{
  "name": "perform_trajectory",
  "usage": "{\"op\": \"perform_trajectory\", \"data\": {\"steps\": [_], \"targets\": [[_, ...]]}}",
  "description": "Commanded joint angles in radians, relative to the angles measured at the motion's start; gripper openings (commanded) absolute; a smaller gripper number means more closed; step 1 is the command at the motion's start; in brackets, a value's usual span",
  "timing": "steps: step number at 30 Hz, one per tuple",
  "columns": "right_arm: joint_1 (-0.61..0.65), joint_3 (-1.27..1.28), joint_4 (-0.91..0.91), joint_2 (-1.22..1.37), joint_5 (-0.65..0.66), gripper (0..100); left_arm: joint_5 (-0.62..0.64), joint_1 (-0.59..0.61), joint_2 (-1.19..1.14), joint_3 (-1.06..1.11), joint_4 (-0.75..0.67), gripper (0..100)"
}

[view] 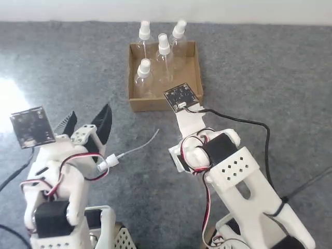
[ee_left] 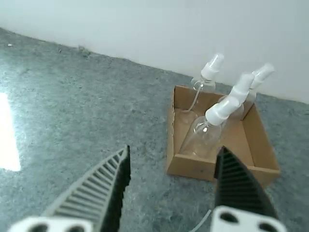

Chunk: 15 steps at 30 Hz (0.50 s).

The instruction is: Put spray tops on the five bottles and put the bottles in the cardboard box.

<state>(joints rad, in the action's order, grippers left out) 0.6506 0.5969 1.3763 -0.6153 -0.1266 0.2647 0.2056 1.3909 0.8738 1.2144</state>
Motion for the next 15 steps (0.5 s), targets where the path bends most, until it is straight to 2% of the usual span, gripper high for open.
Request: {"op": "perform_trajectory", "data": {"steps": [1, 6, 11, 15], "targets": [[-0.002, -0.026, 0.005, -0.008, -0.011, 9.5, -0.017, -0.005, -0.011, -0.062, 0.046, 27], [-0.002, 0.034, -0.030, -0.076, -0.009, 9.5, -0.018, -0.002, -0.198, -0.127, 0.137, 30], [-0.002, 0.143, -0.105, -0.205, -0.009, 9.8, -0.014, 0.017, -0.517, -0.320, 0.295, 30], [-0.002, 0.221, -0.159, -0.308, -0.009, 9.9, -0.011, 0.043, -0.672, -0.409, 0.376, 30]]}}
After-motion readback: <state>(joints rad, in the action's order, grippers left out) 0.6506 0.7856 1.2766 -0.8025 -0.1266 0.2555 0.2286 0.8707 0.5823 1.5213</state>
